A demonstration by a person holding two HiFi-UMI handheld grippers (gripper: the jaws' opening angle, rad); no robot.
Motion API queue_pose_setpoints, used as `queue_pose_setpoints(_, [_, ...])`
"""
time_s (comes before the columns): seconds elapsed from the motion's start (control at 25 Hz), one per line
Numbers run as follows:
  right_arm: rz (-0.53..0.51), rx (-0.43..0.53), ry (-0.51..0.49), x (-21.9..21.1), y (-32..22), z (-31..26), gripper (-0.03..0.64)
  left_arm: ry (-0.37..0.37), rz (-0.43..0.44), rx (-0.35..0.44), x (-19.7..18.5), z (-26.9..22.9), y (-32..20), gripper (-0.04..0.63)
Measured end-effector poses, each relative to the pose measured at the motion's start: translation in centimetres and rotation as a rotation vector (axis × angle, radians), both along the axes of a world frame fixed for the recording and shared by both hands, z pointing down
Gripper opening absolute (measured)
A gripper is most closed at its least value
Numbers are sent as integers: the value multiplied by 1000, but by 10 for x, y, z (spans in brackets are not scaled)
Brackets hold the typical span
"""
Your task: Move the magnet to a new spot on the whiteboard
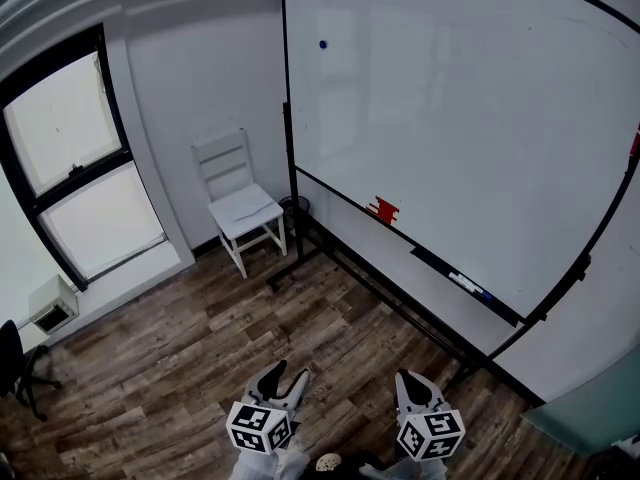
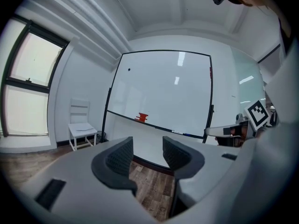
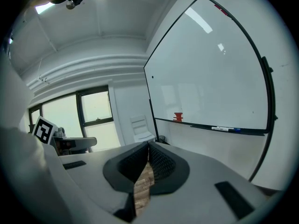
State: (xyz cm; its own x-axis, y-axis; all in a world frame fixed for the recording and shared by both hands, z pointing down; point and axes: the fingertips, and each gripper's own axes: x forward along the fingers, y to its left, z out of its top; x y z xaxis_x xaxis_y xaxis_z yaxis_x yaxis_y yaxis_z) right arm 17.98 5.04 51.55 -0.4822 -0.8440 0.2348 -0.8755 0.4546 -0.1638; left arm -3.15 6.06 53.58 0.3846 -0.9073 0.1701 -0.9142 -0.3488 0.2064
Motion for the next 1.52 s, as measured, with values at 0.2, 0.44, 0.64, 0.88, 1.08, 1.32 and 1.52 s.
queue_pose_setpoints(0.2, [-14, -16, 9, -6, 1, 7, 29, 7, -1, -26, -2, 12, 6, 192])
queue_pose_setpoints(0.44, [-36, -21, 6, -11, -10, 13, 29, 7, -9, -44, -2, 22, 1, 192])
queue_pose_setpoints(0.64, [-49, -15, 5, -16, -34, 11, 29, -1, -14, -29, -6, 16, -21, 192])
queue_pose_setpoints(0.88, [-65, -10, 7, -25, -71, 8, 29, 3, -23, -31, -11, 17, -57, 192])
queue_pose_setpoints(1.08, [-81, -13, 12, -32, -112, 9, 29, 4, -40, -28, -18, 17, -93, 192])
queue_pose_setpoints(1.32, [-106, 0, 8, -48, -167, 1, 29, -1, -64, -19, -34, 9, -140, 192])
queue_pose_setpoints(1.52, [-114, 3, 7, -56, -208, -7, 29, -2, -76, -14, -43, 1, -181, 192])
